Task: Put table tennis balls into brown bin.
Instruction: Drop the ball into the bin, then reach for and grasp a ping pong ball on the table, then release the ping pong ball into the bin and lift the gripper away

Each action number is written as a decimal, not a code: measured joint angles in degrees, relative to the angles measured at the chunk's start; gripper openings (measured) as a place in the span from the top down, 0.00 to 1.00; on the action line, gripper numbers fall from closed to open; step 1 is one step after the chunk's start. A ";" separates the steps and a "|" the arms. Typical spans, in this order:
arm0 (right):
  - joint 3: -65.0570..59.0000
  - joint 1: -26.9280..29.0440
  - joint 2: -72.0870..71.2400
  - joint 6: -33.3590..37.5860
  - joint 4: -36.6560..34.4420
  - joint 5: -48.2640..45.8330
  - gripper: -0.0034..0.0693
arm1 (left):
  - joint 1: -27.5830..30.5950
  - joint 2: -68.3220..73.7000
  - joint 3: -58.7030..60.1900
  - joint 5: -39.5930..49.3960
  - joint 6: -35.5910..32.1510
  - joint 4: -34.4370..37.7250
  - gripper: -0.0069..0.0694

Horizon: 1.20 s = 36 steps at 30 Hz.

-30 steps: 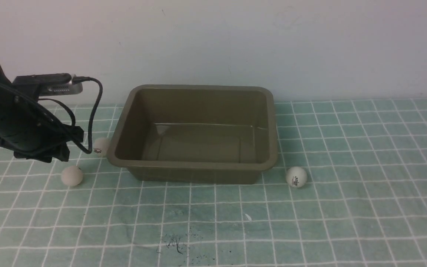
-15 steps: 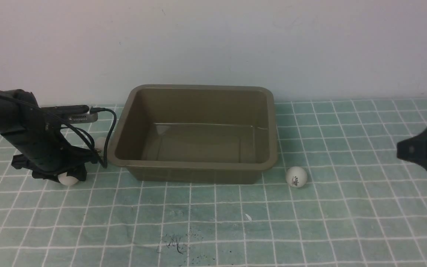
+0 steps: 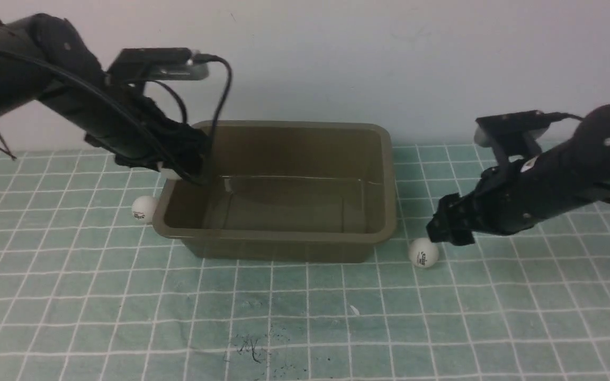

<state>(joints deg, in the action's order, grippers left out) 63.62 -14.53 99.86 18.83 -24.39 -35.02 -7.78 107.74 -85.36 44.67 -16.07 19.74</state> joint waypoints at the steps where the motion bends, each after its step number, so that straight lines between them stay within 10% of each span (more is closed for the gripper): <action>1: 1.63 -0.74 2.91 0.00 0.00 -0.07 0.23 | -1.67 1.10 0.00 -0.30 -0.80 0.49 0.46; 8: 4.71 -1.86 12.78 -0.78 0.14 0.82 0.26 | -5.20 5.02 -1.95 -0.97 0.72 0.15 0.16; 10: 5.00 -1.86 13.63 -1.87 1.86 2.21 0.41 | -4.06 4.36 -5.07 1.25 3.24 -2.15 0.15; 13: 5.03 -1.68 13.19 -4.39 4.20 2.50 0.47 | -1.77 2.99 -8.16 5.20 6.13 -6.06 0.32; 17: 5.33 -1.18 7.66 -6.86 6.65 -0.77 0.46 | 4.89 1.53 -10.38 9.17 9.21 -13.05 0.79; 23: 9.81 -3.90 -0.93 -5.05 1.93 -1.28 0.46 | 10.98 4.95 -10.44 10.31 7.29 -10.88 0.90; 29: 21.76 -8.46 5.60 -0.55 -1.60 -2.95 0.43 | 10.10 12.25 -10.44 7.29 0.16 -5.05 0.65; 36: 34.40 -8.32 6.40 -2.74 1.32 -14.46 0.17 | 9.61 18.30 -10.44 1.15 -0.66 -3.23 0.18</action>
<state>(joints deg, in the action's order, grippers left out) 98.02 -22.85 106.26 16.09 -23.07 -49.48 1.82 126.04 -95.80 45.82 -16.72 16.51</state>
